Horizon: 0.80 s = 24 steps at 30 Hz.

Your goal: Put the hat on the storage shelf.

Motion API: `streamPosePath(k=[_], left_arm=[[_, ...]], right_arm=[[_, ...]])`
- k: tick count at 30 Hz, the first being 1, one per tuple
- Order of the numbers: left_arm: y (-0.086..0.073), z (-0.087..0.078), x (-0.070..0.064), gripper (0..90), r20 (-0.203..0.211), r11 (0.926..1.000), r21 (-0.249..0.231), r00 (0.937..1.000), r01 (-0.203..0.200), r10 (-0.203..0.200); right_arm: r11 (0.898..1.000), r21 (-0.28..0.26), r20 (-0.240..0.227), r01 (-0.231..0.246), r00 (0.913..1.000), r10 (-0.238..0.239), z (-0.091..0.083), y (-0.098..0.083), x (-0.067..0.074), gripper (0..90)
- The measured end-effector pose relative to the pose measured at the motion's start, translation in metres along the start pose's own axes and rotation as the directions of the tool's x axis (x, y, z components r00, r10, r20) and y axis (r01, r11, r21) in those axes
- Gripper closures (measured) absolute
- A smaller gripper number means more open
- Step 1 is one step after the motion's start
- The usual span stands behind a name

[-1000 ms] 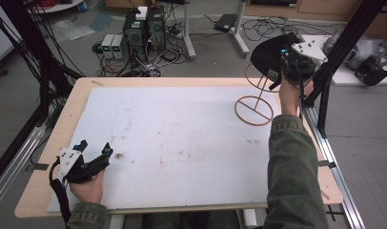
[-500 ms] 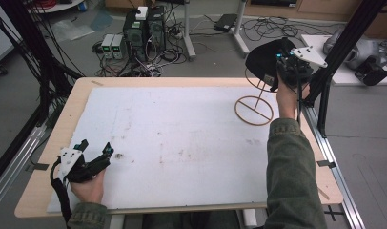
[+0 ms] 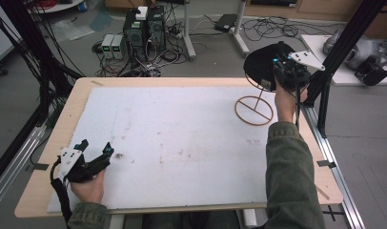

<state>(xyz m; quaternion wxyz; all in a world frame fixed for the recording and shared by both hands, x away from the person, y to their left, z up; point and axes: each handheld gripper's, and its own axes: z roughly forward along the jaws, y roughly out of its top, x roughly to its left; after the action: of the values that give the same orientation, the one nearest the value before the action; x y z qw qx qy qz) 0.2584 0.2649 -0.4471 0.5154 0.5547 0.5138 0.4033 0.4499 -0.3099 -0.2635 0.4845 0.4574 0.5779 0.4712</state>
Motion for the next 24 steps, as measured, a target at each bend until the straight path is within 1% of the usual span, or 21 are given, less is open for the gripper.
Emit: streamPosePath(k=[1, 2, 5, 6, 7, 8, 9, 10, 12, 13, 14, 15, 16, 18, 19, 22, 23, 24], left_arm=[[0.0, 0.0, 0.0, 17.2, 0.001, 1.0, 0.002, 1.0, 0.0, 0.0], [0.0, 0.0, -0.001, 17.2, 0.002, 1.0, 0.001, 1.0, 0.001, -0.001], [0.0, 0.001, -0.002, 17.2, 0.004, 1.0, 0.002, 1.0, 0.002, -0.002], [0.0, 0.001, -0.002, 17.2, 0.005, 1.0, 0.005, 1.0, -0.002, 0.002], [0.0, 0.001, -0.002, 17.2, 0.005, 1.0, 0.005, 1.0, -0.002, 0.002], [0.0, 0.002, -0.003, 17.2, 0.008, 1.0, 0.002, 1.0, -0.001, 0.001], [0.0, 0.002, -0.003, 17.2, 0.008, 1.0, 0.001, 1.0, -0.001, 0.001], [0.0, 0.002, -0.003, 17.2, 0.008, 1.0, -0.001, 1.0, 0.0, 0.0], [0.0, 0.002, -0.003, 17.2, 0.008, 1.0, 0.001, 1.0, 0.0, 0.0], [0.0, 0.002, -0.003, 17.2, 0.008, 1.0, 0.001, 1.0, 0.0, 0.0], [0.0, 0.002, -0.003, 17.2, 0.007, 1.0, 0.0, 1.0, 0.002, -0.002], [0.0, 0.002, -0.003, 17.2, 0.007, 1.0, 0.0, 1.0, 0.002, -0.002], [0.0, 0.002, -0.003, 17.2, 0.008, 1.0, -0.001, 1.0, 0.003, -0.003], [0.0, 0.002, -0.003, 17.2, 0.008, 1.0, -0.002, 1.0, 0.003, -0.003], [0.0, 0.002, -0.003, 17.2, 0.008, 1.0, -0.002, 1.0, 0.003, -0.003], [0.0, 0.002, -0.003, 17.2, 0.007, 1.0, 0.0, 1.0, 0.003, -0.003], [0.001, 0.002, -0.003, 17.2, 0.008, 1.0, -0.001, 1.0, 0.001, -0.001], [0.0, 0.002, -0.003, 17.2, 0.008, 1.0, 0.0, 1.0, 0.002, -0.002]], right_arm=[[1.0, -0.004, -0.006, -0.015, 0.9999, 0.015, -0.002, -0.002, -0.001, 74.4], [1.0, -0.005, -0.007, -0.019, 0.9998, 0.019, -0.002, -0.003, -0.001, 73.5], [1.0, -0.006, -0.012, -0.015, 0.9998, 0.015, -0.004, -0.003, 0.0, 71.9], [1.0, -0.005, -0.008, -0.015, 0.9999, 0.015, -0.004, -0.003, 0.001, 67.8], [1.0, -0.005, -0.008, -0.015, 0.9999, 0.015, -0.004, -0.003, 0.001, 67.8], [1.0, -0.008, 0.006, -0.014, 0.9999, 0.015, -0.005, -0.002, 0.001, 62.0], [1.0, -0.008, 0.006, -0.014, 0.9999, 0.015, -0.005, -0.002, 0.001, 62.0], [1.0, -0.007, 0.018, -0.015, 0.9997, 0.015, -0.006, -0.002, 0.001, 56.9], [1.0, -0.01, 0.035, -0.007, 0.9994, 0.007, -0.007, -0.002, 0.001, 53.3], [1.0, -0.01, 0.035, -0.007, 0.9994, 0.007, -0.007, -0.002, 0.001, 53.3], [1.0, -0.016, 0.043, -0.006, 0.9991, 0.006, -0.007, -0.002, 0.002, 50.7], [1.0, -0.025, 0.058, 0.008, 0.9983, -0.006, -0.009, -0.002, 0.003, 46.7], [1.0, -0.024, 0.059, 0.01, 0.9982, -0.009, -0.009, -0.002, 0.003, 45.9], [0.999, -0.029, 0.058, 0.017, 0.9982, -0.015, -0.01, -0.001, 0.003, 41.0], [0.999, -0.029, 0.058, 0.017, 0.9982, -0.015, -0.01, -0.001, 0.003, 41.0], [0.998, -0.058, 0.052, 0.013, 0.9986, -0.01, -0.013, 0.001, 0.002, 36.2], [0.998, -0.062, 0.047, 0.005, 0.9989, -0.002, -0.014, 0.002, 0.002, 34.9], [0.997, -0.073, 0.044, 0.01, 0.999, -0.006, -0.015, 0.003, 0.001, 34.6]])
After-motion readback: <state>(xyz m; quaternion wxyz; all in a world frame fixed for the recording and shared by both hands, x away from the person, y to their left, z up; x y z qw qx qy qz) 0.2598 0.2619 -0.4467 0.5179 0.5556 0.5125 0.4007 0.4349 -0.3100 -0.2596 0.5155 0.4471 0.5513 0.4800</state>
